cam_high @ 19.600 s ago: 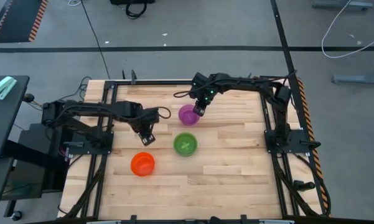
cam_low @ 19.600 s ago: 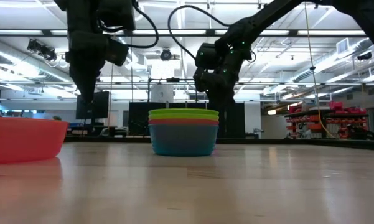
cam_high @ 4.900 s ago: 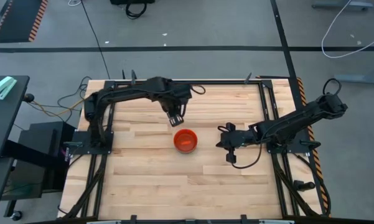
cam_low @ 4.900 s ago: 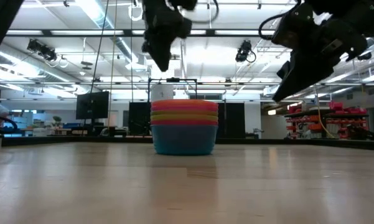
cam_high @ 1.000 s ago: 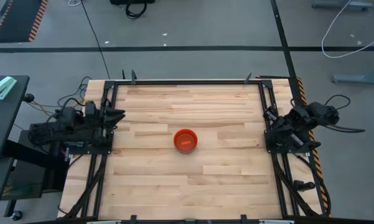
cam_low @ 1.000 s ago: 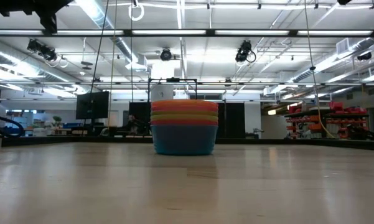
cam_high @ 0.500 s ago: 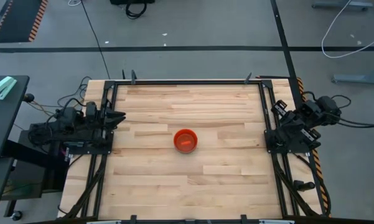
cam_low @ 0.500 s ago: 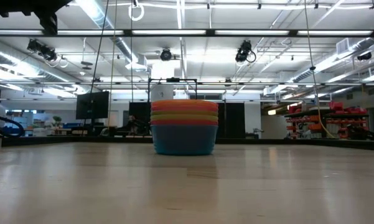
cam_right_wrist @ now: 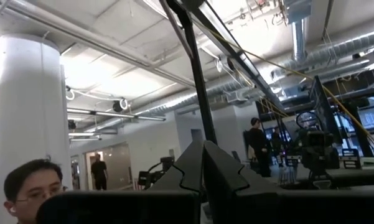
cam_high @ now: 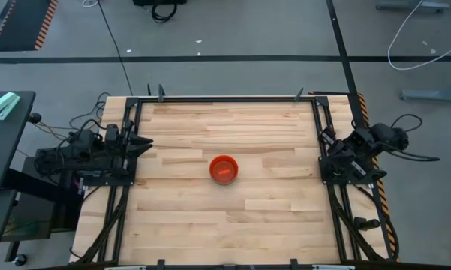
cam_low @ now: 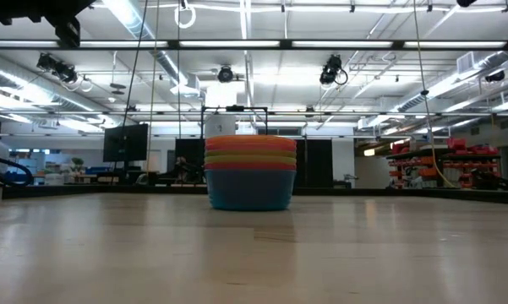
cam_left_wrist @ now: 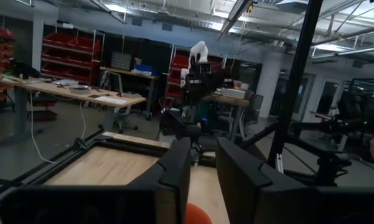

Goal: Nest bowls inside each other
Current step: Return to Home Position

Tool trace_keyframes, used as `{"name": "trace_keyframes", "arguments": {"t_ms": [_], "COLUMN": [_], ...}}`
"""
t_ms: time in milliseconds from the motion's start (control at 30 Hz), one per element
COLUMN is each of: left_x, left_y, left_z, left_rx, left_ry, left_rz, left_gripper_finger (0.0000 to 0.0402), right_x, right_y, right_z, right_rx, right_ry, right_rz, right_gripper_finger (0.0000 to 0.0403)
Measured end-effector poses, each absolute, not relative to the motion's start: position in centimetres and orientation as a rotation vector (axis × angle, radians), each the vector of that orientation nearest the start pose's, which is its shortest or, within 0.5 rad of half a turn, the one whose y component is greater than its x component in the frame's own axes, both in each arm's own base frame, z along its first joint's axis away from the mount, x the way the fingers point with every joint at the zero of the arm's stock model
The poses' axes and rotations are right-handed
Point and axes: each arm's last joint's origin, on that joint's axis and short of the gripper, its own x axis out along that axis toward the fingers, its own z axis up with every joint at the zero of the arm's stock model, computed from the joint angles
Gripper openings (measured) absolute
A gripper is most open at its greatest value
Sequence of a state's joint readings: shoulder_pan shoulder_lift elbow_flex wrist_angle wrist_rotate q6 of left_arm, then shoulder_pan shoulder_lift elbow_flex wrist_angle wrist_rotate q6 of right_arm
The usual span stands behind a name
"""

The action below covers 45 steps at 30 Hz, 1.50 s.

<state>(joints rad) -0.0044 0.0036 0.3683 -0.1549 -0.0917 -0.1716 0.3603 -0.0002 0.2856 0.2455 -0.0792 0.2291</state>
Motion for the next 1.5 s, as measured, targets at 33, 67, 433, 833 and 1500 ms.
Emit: {"name": "trace_keyframes", "arguments": {"t_ms": [33,67,433,833,1500], "left_x": [5.8,5.8,7.4,8.3,9.1], "left_y": [0.2,0.2,0.2,0.2,0.2], "left_z": [26.8,26.8,24.2,22.0,18.8], "left_rx": [-0.181,-0.181,-0.2,-0.232,-0.161], "left_ry": [-0.216,-0.216,-0.208,-0.165,-0.008], "left_rz": [0.069,0.069,0.067,0.065,0.083], "left_gripper_finger": [0.0081,0.008,0.0091,0.008,0.008], "right_x": [5.4,5.5,6.6,7.3,8.6], "right_y": [2.3,2.3,2.8,3.0,3.5], "right_z": [27.7,27.6,24.7,22.7,19.4], "right_rx": [0.296,0.297,0.335,0.371,0.337], "right_ry": [-0.484,-0.494,-0.562,-0.518,-0.239], "right_rz": [0.489,0.49,0.517,0.526,0.487], "right_gripper_finger": [0.0019,0.0019,0.0019,0.0019,0.0019]}}
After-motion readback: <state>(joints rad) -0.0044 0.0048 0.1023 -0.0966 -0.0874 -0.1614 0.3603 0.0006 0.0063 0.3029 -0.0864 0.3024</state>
